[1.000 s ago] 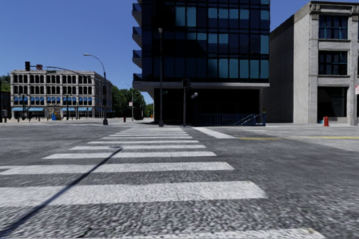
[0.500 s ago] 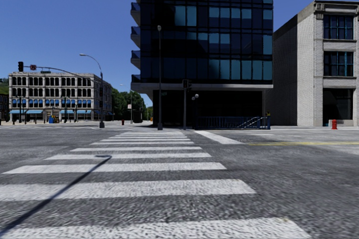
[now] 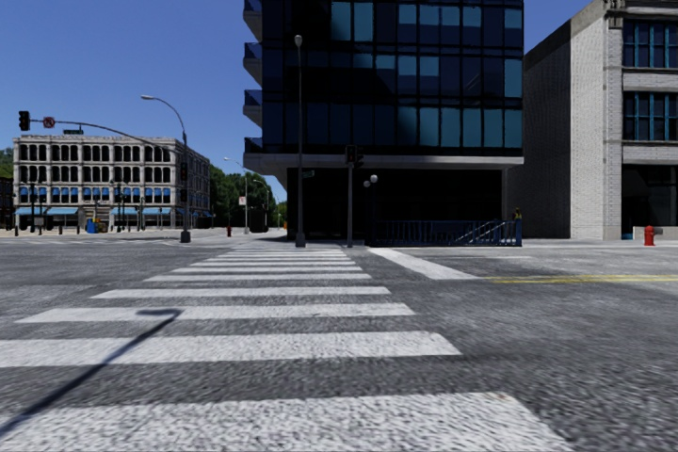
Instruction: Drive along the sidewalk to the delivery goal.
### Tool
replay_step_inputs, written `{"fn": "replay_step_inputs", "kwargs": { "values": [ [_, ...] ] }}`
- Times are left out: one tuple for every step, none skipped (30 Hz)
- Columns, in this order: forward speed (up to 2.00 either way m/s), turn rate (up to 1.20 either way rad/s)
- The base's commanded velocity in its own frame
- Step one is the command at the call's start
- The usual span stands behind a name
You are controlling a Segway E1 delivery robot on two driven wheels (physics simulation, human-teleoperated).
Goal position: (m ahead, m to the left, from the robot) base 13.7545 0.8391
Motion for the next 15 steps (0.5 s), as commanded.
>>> {"fn": "replay_step_inputs", "kwargs": {
  "values": [
    [1.62, 0.00],
    [1.62, 0.00],
    [1.62, 0.00],
    [1.62, 0.00],
    [1.62, 0.00],
    [1.62, 0.00],
    [1.62, 0.00],
    [1.62, 0.00],
    [1.62, 0.00],
    [1.62, 0.00],
    [1.62, 0.00],
    [1.62, 0.00],
    [1.62, 0.50],
    [1.62, 0.66],
    [1.62, 0.86]
  ]
}}
